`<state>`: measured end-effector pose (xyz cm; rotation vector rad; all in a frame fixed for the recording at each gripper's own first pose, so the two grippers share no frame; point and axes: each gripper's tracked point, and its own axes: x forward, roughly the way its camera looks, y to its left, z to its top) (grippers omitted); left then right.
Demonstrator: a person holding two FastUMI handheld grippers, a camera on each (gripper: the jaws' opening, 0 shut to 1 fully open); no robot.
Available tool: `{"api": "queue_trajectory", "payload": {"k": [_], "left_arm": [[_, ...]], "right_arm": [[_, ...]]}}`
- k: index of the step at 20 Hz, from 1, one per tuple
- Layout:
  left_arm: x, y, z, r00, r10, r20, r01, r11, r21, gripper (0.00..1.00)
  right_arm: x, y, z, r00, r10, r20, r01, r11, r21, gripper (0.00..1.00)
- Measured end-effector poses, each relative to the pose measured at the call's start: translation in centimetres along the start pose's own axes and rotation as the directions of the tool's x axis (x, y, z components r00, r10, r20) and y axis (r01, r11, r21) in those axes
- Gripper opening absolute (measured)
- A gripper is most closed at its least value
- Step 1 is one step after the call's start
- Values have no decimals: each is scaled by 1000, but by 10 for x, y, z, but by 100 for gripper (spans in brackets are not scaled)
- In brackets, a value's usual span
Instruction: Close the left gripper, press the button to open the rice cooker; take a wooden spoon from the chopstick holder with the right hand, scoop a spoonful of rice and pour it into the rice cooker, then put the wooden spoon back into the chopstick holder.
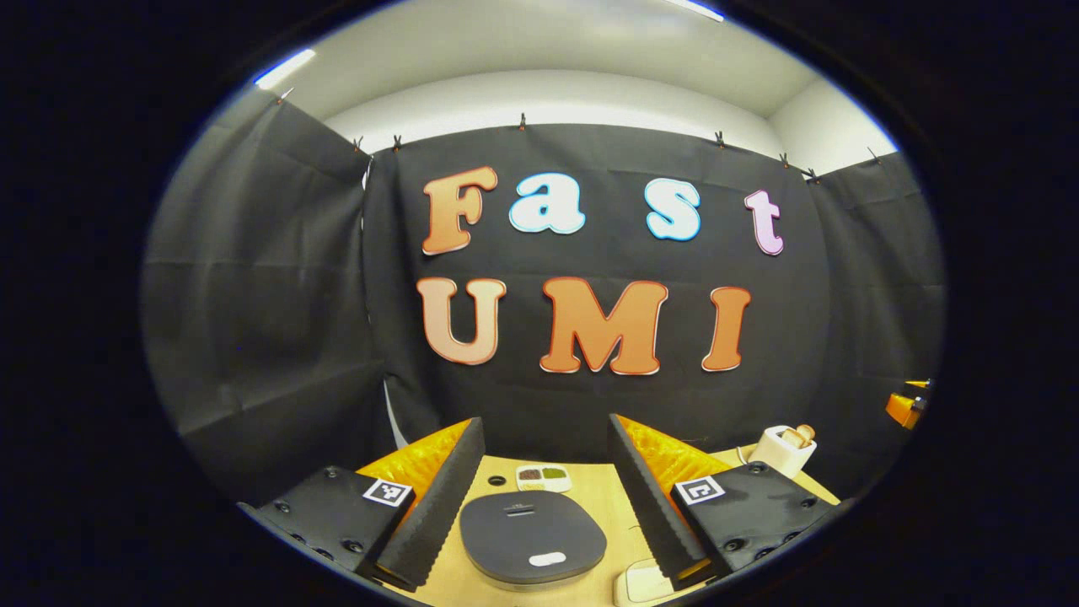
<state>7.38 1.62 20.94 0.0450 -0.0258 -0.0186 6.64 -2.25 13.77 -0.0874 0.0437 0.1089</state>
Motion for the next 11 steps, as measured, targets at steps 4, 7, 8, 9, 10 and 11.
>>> {"api": "queue_trajectory", "payload": {"k": [4, 7, 8, 9, 10, 11], "left_arm": [[-17, 17, 37, 997, 47, 60, -49, 999, 20, 94], [-22, 20, 35, 996, 57, 63, -58, 998, 12, 98], [-22, 19, 35, 996, 55, 63, -55, 998, 5, 100], [-22, 18, 34, 997, 53, 61, -53, 999, 2, 100], [-21, 18, 33, 997, 54, 62, -55, 998, 3, 100], [-21, 19, 34, 996, 57, 64, -58, 998, 6, 100]], "right_arm": [[-3, 2, 13, 1000, 9, 26, -9, 1000, -4, 95], [-1, 3, 10, 1000, 13, 19, -14, 1000, 5, 94], [0, 3, 8, 1000, 12, 15, -12, 1000, 4, 95], [1, 3, 7, 1000, 11, 14, -11, 1000, 1, 95], [0, 2, 8, 1000, 9, 14, -9, 1000, -1, 95], [1, 1, 7, 1000, 10, 16, -10, 1000, -1, 95]]}}
